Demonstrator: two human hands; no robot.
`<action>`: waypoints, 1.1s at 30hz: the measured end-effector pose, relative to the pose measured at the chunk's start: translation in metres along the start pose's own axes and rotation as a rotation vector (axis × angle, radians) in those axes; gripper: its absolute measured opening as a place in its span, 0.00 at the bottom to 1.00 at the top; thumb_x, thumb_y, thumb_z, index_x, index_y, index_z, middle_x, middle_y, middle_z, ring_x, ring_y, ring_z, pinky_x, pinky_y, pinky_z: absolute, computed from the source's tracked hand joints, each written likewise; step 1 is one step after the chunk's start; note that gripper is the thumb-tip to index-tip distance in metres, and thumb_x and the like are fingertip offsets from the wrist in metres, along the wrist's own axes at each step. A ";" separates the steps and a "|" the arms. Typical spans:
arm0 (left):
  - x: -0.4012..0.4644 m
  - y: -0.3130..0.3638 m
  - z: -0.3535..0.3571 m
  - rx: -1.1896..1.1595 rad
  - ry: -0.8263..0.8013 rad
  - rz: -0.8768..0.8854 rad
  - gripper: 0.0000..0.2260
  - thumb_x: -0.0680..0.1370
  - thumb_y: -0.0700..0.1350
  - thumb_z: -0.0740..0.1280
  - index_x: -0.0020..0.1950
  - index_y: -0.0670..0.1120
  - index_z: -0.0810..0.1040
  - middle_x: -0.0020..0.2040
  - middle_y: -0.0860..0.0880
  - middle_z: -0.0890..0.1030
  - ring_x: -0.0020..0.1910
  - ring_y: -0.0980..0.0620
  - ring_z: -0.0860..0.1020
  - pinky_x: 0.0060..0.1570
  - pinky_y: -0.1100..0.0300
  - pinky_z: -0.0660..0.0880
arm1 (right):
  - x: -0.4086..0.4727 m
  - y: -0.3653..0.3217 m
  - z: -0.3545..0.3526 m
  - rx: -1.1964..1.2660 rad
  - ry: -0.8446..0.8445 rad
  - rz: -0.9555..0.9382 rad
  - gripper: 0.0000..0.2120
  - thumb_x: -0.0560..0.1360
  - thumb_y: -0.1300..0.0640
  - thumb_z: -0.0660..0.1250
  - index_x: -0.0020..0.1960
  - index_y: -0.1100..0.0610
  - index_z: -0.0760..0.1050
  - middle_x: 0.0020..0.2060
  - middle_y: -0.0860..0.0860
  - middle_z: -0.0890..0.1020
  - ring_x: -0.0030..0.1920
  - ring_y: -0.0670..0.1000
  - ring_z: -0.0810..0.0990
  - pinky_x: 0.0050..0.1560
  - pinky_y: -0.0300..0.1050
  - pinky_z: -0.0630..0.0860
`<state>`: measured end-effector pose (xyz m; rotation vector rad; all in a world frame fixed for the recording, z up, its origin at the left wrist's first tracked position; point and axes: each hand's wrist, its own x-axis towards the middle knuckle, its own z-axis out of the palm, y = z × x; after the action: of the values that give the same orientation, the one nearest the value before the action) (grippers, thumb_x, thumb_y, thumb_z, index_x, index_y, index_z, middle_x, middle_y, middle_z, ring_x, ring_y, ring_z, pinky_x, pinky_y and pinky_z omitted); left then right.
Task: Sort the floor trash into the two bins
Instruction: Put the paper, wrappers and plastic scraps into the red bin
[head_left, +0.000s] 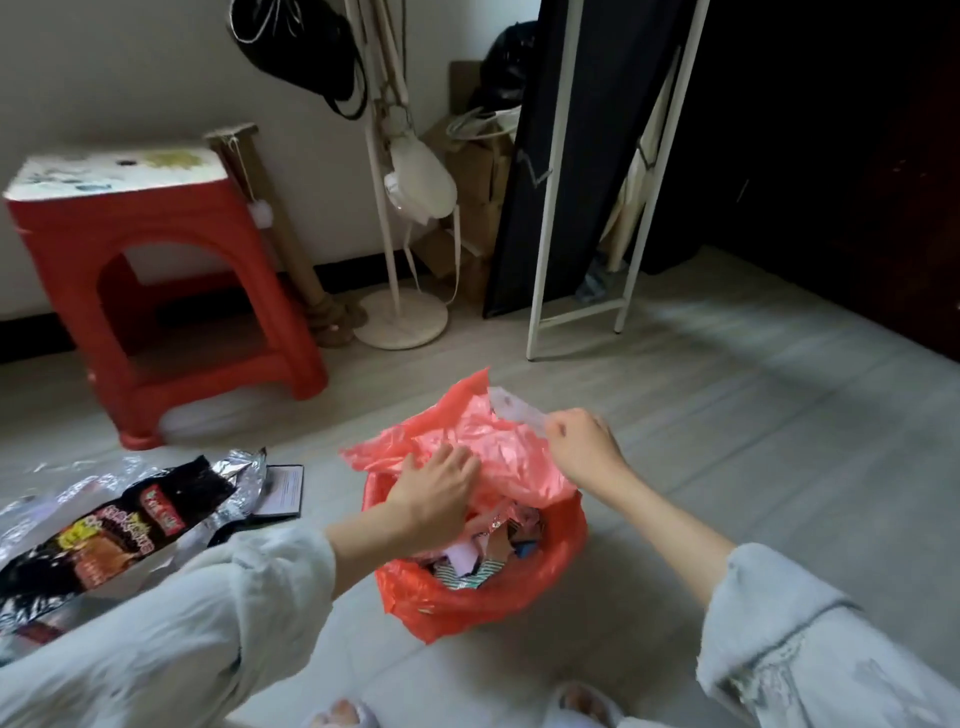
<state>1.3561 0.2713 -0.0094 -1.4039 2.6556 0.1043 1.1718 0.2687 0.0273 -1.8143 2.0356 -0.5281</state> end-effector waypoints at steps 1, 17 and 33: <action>0.003 0.002 0.011 -0.011 -0.019 0.019 0.32 0.75 0.66 0.53 0.68 0.43 0.61 0.70 0.44 0.62 0.69 0.45 0.60 0.65 0.39 0.65 | 0.002 0.008 0.010 -0.024 -0.075 0.004 0.15 0.77 0.61 0.55 0.33 0.55 0.72 0.42 0.60 0.75 0.46 0.57 0.74 0.46 0.45 0.67; 0.046 -0.038 0.076 0.158 0.295 0.150 0.20 0.68 0.62 0.64 0.46 0.48 0.81 0.44 0.49 0.81 0.43 0.48 0.79 0.43 0.54 0.72 | 0.036 0.048 0.140 -0.459 -0.598 -0.180 0.24 0.81 0.49 0.48 0.76 0.52 0.51 0.75 0.58 0.54 0.73 0.59 0.57 0.72 0.53 0.55; 0.056 -0.026 0.109 0.074 -0.312 0.013 0.35 0.74 0.65 0.58 0.75 0.60 0.42 0.76 0.41 0.47 0.73 0.34 0.48 0.68 0.37 0.55 | 0.056 0.026 0.106 -0.410 -0.153 -0.473 0.30 0.64 0.58 0.74 0.63 0.62 0.72 0.62 0.61 0.74 0.64 0.59 0.73 0.56 0.52 0.76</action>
<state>1.3560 0.2240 -0.1261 -1.2340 2.3881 0.2064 1.1969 0.2118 -0.0788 -2.5153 1.6983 -0.0787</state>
